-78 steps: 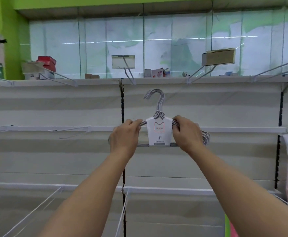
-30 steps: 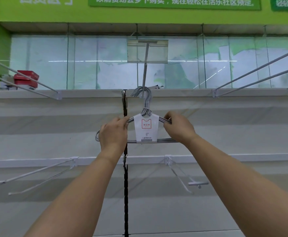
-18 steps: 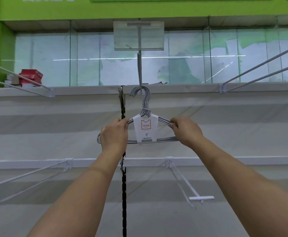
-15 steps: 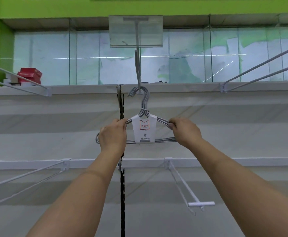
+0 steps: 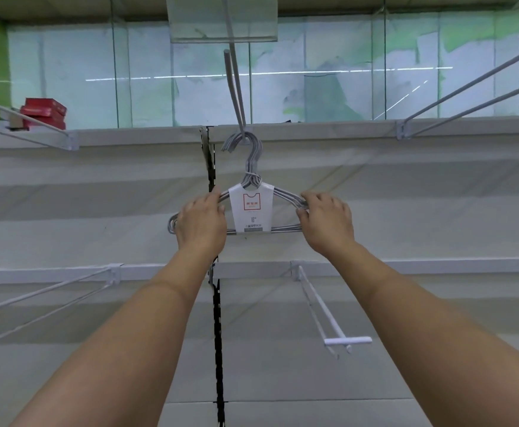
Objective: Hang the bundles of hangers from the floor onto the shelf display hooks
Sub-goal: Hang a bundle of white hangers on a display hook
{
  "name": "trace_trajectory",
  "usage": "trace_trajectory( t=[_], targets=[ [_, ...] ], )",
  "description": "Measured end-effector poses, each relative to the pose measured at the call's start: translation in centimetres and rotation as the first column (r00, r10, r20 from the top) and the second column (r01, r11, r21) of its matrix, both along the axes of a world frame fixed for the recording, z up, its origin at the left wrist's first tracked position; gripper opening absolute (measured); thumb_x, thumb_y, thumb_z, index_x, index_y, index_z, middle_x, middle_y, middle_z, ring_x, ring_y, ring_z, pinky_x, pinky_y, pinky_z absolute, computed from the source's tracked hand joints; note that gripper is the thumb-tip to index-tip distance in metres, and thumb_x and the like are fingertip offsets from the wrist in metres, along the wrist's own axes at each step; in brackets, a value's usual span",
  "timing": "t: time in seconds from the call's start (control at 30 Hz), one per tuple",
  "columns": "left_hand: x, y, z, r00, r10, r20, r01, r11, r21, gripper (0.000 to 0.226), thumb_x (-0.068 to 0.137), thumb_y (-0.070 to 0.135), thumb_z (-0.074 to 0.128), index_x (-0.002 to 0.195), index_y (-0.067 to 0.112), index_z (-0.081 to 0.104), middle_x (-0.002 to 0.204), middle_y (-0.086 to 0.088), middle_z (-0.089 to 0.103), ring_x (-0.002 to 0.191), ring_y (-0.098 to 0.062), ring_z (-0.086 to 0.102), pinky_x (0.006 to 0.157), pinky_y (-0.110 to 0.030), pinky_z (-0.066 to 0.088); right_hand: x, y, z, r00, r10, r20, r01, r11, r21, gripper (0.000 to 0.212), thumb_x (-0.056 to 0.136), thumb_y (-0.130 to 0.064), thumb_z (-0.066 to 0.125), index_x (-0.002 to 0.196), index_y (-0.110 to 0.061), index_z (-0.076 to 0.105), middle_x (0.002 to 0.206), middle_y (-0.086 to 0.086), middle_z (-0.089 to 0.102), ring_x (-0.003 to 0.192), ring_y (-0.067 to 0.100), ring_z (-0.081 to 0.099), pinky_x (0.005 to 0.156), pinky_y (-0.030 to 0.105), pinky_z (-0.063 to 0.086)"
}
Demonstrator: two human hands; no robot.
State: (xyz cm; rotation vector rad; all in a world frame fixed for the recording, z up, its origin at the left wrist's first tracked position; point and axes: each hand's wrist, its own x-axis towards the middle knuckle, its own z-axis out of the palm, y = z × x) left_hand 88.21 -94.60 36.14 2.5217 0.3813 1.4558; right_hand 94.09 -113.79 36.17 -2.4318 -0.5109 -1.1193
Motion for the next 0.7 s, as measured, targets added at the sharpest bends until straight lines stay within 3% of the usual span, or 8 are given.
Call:
trace_trajectory(
  t=[0.13,0.27,0.4,0.5,0.6,0.7],
  targets=[
    [-0.2,-0.1,-1.3,1.000,-0.017,0.001,0.017,0.998,0.060,0.052,0.100,0.021,0.037,0.150,0.016,0.022,0.154,-0.008,0.028,0.141,-0.027,0.023,0.116,-0.040,0.016,-0.8,-0.7,-1.7,1.000,0.012,-0.015,-0.012,1.000,-0.016,0.046,0.100,-0.032,0.039,0.144,-0.020,0.032,0.146,0.004,0.035,0.134,0.026,0.030,0.112,0.038,0.021],
    [-1.5,-1.5,-3.1,0.998,-0.062,0.032,0.061,0.997,0.037,0.055,0.100,0.018,0.037,0.151,0.014,0.017,0.158,-0.006,0.016,0.146,-0.024,0.010,0.119,-0.039,0.008,-1.9,-1.5,-3.8,0.998,0.055,-0.040,-0.055,0.998,-0.006,0.047,0.100,-0.030,0.041,0.144,-0.016,0.034,0.149,0.004,0.035,0.134,0.027,0.033,0.111,0.035,0.022],
    [-3.0,-2.2,-6.3,0.993,-0.119,0.018,0.119,0.993,-0.006,0.051,0.100,0.019,0.037,0.148,0.010,0.026,0.155,-0.007,0.026,0.144,-0.021,0.020,0.119,-0.036,0.013,-3.4,-2.5,-6.2,0.981,0.101,-0.167,-0.088,0.993,0.081,0.045,0.101,-0.028,0.038,0.142,-0.011,0.038,0.146,0.009,0.042,0.132,0.028,0.037,0.108,0.036,0.028],
    [-4.4,-2.7,-9.4,0.986,-0.146,-0.080,0.137,0.985,-0.109,0.046,0.101,0.021,0.034,0.146,0.009,0.032,0.153,-0.007,0.032,0.141,-0.022,0.028,0.116,-0.035,0.020,-4.9,-3.5,-8.4,0.961,0.096,-0.258,-0.063,0.989,0.133,0.043,0.102,-0.028,0.037,0.140,-0.011,0.042,0.143,0.009,0.045,0.130,0.028,0.040,0.102,0.037,0.034],
    [-5.9,-3.4,-12.7,0.968,-0.175,-0.181,0.136,0.969,-0.209,0.041,0.102,0.024,0.032,0.138,0.010,0.044,0.142,-0.009,0.046,0.128,-0.027,0.043,0.100,-0.036,0.037,-7.0,-4.7,-11.1,0.937,0.070,-0.343,-0.019,0.988,0.150,0.041,0.101,-0.027,0.037,0.139,-0.012,0.044,0.139,0.010,0.049,0.126,0.031,0.044,0.096,0.038,0.039],
    [-7.9,-4.4,-15.5,0.944,-0.206,-0.259,0.131,0.952,-0.278,0.035,0.102,0.027,0.031,0.124,0.009,0.052,0.128,-0.010,0.055,0.113,-0.030,0.052,0.085,-0.036,0.041,-9.5,-5.7,-14.4,0.919,0.030,-0.392,0.028,0.990,0.142,0.041,0.102,-0.030,0.036,0.138,-0.012,0.045,0.137,0.010,0.051,0.124,0.031,0.047,0.093,0.037,0.041]
  ],
)
